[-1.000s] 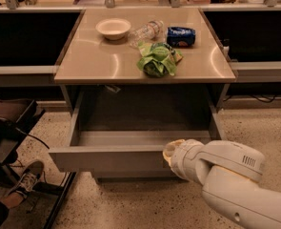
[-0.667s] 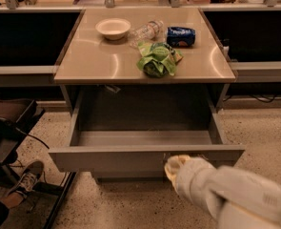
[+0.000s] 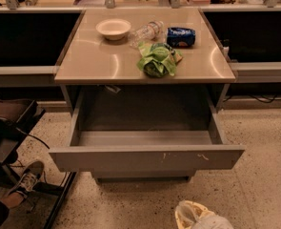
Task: Open top drawer
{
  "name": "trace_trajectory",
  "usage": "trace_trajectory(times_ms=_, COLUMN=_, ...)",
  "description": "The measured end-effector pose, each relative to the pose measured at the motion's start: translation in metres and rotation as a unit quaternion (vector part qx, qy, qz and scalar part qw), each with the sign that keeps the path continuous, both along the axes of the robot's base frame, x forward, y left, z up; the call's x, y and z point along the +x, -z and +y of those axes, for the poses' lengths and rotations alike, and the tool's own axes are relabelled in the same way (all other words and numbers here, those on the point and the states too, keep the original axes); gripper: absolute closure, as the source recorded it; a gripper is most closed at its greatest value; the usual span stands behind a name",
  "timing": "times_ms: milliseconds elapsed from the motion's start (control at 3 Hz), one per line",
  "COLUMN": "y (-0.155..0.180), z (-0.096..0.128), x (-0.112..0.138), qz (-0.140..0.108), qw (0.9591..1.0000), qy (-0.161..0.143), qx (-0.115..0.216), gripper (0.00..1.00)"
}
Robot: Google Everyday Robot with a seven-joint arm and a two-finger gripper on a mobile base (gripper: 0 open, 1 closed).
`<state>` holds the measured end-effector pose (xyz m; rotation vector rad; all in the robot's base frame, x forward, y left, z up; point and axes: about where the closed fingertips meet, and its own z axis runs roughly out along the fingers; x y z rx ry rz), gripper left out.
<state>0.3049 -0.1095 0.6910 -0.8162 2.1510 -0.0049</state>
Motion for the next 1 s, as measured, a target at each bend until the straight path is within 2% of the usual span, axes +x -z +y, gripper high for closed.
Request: trace_trajectory(times_ms=1000, y=-0.0006, z=0.0029, x=0.0052, qz=0.000, qw=1.0000, qy=-0.004, qx=0.000, gripper=0.11)
